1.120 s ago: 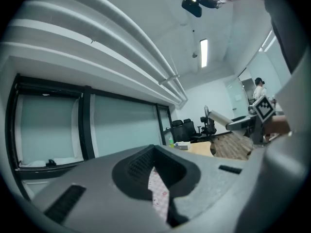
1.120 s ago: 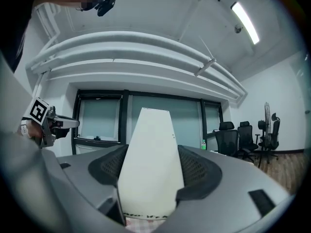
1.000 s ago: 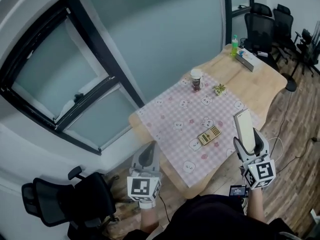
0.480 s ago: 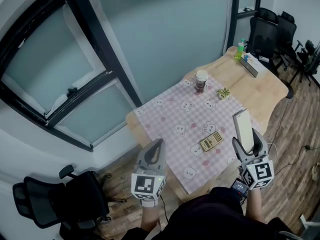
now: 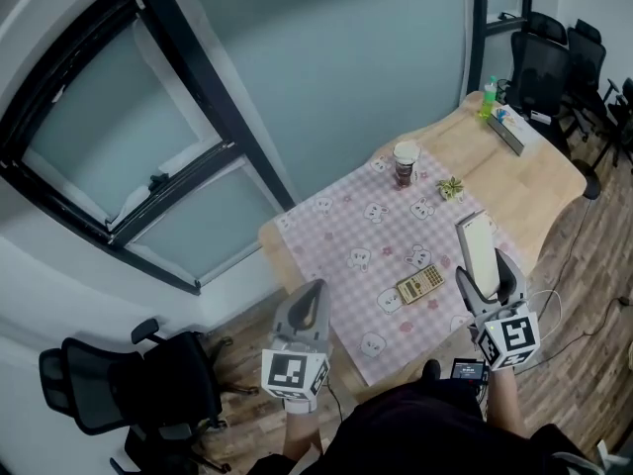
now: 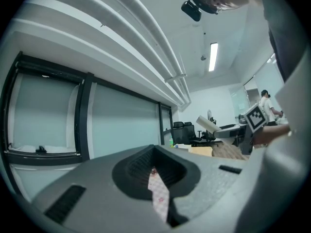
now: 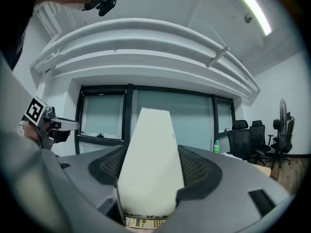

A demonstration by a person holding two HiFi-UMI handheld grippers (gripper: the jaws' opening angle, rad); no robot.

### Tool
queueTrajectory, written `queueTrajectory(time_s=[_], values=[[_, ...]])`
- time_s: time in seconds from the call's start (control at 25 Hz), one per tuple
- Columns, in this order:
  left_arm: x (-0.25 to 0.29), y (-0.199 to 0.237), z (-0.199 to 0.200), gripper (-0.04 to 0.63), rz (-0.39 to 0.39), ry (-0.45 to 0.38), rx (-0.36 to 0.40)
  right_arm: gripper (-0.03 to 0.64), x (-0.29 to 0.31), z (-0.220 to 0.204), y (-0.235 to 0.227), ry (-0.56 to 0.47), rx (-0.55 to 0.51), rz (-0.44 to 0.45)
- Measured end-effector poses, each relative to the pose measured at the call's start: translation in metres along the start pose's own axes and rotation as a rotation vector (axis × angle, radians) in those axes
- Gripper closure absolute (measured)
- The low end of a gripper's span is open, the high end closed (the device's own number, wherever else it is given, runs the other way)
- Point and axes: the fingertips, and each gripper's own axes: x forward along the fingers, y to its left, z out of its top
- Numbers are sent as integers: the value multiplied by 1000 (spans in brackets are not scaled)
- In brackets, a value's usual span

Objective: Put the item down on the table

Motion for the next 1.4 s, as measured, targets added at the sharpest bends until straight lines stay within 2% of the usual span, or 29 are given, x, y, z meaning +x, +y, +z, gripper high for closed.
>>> queueTrajectory(time_s=[0.24, 0.44, 0.6, 0.84, 1.04, 1.4], values=[[3, -5, 1, 595, 30, 8, 6, 290, 2, 4, -10, -9, 4, 18], [6, -9, -4, 595, 15, 19, 8, 290, 6, 8, -9, -19, -7, 30], [4, -2, -1, 596, 46, 14, 5, 290, 8, 8, -7, -19, -9, 35], [1, 6, -5, 596, 57, 31, 12, 290, 22, -13, 3, 23, 0, 53], [-2, 1, -10, 595, 37, 53, 15, 290, 51, -84, 18, 131, -18, 77], [-21, 16, -23, 596, 76, 103, 27, 290, 61, -277, 52, 450, 27, 111]])
